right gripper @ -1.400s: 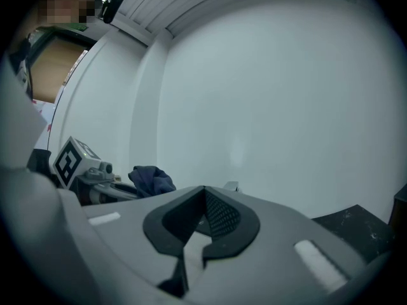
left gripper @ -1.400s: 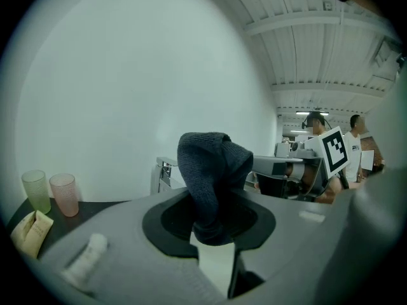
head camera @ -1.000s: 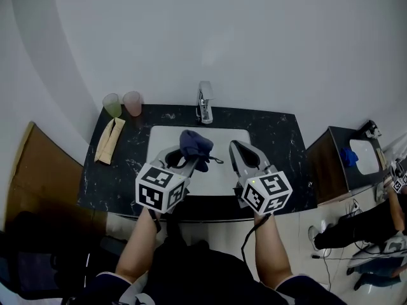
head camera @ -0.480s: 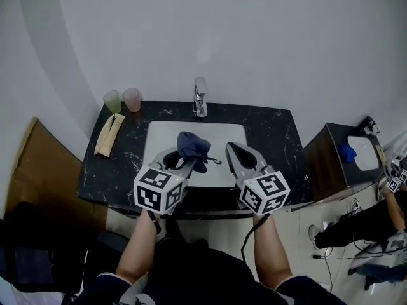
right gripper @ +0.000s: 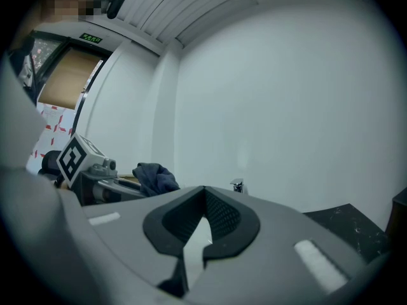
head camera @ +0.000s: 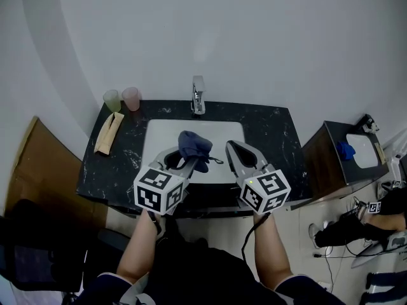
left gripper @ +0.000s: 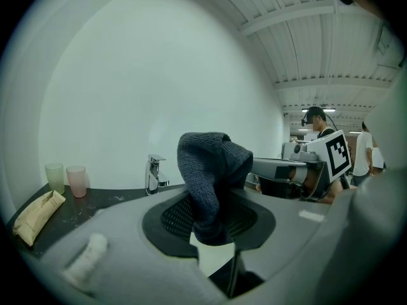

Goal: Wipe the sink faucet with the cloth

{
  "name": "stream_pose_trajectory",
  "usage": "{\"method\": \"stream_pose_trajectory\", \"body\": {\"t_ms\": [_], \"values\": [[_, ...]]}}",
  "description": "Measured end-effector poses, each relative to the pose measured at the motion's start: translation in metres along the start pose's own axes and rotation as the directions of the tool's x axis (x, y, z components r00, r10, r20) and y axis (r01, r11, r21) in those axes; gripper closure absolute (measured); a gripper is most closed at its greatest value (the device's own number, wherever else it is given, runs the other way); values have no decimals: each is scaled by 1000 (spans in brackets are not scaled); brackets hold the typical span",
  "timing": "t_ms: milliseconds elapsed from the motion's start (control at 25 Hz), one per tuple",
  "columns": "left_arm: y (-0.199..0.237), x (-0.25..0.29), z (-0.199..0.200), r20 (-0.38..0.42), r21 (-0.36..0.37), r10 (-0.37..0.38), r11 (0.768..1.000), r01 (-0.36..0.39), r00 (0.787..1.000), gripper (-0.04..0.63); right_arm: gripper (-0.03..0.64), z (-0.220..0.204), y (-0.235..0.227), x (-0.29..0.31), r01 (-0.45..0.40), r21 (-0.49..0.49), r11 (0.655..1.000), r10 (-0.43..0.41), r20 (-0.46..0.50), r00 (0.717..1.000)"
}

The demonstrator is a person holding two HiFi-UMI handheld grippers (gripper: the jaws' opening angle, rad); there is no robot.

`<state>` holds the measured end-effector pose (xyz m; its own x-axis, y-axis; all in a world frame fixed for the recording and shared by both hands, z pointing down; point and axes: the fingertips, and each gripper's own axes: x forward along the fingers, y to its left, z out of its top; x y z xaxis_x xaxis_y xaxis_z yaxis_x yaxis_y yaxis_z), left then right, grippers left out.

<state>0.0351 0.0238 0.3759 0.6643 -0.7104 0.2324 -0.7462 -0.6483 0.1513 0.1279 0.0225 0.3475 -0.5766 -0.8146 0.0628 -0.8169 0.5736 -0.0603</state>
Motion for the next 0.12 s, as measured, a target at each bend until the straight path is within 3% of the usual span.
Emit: {"method": "stream_pose_trajectory", "body": {"t_ms": [120], "values": [[-4,-1,-1,4,-2,-9,1000,9,1000,505,612,0,-1,-3,2,2,1000,-2,1,1000]]}}
